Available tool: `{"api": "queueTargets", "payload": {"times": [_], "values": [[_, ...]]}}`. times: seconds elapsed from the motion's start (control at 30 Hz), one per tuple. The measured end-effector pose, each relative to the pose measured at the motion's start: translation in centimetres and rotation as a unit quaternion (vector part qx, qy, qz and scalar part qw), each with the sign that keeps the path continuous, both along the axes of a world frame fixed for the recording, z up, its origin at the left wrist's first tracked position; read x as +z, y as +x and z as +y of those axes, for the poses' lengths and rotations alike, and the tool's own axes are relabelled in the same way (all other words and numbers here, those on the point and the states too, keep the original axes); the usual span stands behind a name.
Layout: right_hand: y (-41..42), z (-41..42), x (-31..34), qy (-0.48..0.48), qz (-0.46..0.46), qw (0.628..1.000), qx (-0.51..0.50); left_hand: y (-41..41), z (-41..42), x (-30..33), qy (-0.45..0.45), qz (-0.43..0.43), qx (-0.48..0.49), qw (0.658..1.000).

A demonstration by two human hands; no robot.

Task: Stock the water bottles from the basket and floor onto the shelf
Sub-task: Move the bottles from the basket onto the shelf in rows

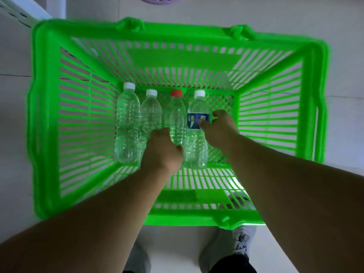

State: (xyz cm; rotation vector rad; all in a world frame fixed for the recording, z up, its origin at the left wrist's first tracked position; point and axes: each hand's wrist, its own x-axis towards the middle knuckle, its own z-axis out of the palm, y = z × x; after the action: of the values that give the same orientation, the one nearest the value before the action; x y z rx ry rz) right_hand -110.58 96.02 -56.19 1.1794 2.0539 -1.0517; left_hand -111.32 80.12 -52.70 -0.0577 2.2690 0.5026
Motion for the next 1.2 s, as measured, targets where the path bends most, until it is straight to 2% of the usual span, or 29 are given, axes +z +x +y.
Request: {"api": "queueTargets", "payload": {"times": [0.13, 0.23, 0.43, 0.63, 0.83, 1.0, 1.2], "values": [[-0.6, 1.2, 0.0, 0.009, 0.030, 0.998, -0.055, -0.6, 1.0, -0.7, -0.029, -0.033, 0.050, 0.998], [-1.5, 2.0, -0.8, -0.006, 0.018, 0.998, -0.064, -1.3, 1.6, -2.0, -0.058, -0.047, 0.068, 0.995], [-2.1, 2.9, -2.4, -0.032, -0.019, 0.999, -0.019, -0.7, 3.4, -3.5, -0.028, -0.125, 0.136, 0.982], [-1.3, 3.3, 0.5, 0.009, 0.033, 0.999, 0.004, -0.4, 1.8, -0.7, 0.034, -0.093, 0.151, 0.984], [-1.3, 2.7, 12.0, 0.010, 0.111, 0.993, 0.035, 0.2, -1.6, 9.1, 0.109, -0.018, 0.162, 0.981], [-0.4, 1.9, 24.8, 0.001, 0.171, 0.985, 0.037, 0.8, -3.6, 21.2, 0.175, 0.032, 0.201, 0.963], [0.5, 0.0, 42.6, 0.007, 0.247, 0.968, 0.045, 1.7, -6.0, 36.9, 0.218, 0.060, 0.166, 0.960]]}}
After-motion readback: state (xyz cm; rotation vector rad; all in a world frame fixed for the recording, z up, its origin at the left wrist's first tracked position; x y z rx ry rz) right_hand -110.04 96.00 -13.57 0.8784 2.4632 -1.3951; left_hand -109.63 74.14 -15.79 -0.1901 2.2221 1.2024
